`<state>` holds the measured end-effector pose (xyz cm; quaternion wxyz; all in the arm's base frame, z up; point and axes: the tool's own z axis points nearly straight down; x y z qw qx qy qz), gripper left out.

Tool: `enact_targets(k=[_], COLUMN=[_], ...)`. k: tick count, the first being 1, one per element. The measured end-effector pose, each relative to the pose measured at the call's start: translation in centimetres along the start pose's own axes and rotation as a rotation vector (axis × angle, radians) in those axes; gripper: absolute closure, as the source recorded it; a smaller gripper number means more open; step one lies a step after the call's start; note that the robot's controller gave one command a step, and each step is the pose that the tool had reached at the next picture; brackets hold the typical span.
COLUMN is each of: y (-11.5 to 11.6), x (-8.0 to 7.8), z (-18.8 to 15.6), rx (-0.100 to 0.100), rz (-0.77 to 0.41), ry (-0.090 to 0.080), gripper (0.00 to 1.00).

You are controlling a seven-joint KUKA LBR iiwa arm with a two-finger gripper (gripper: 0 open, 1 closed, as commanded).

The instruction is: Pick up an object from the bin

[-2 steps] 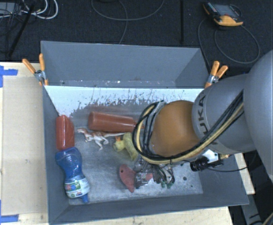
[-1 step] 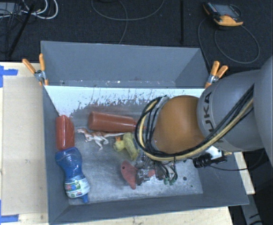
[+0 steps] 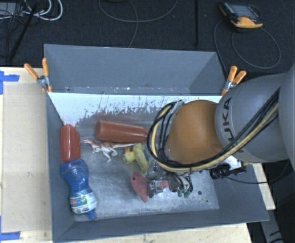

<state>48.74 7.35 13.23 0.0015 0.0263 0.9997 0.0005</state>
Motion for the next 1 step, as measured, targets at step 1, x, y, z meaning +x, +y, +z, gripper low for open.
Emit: enact_targets(k=[1], y=[0.0], x=[0.03], z=[-0.34], rx=[0.0], rz=[0.0], ry=[0.002], gripper=[1.0])
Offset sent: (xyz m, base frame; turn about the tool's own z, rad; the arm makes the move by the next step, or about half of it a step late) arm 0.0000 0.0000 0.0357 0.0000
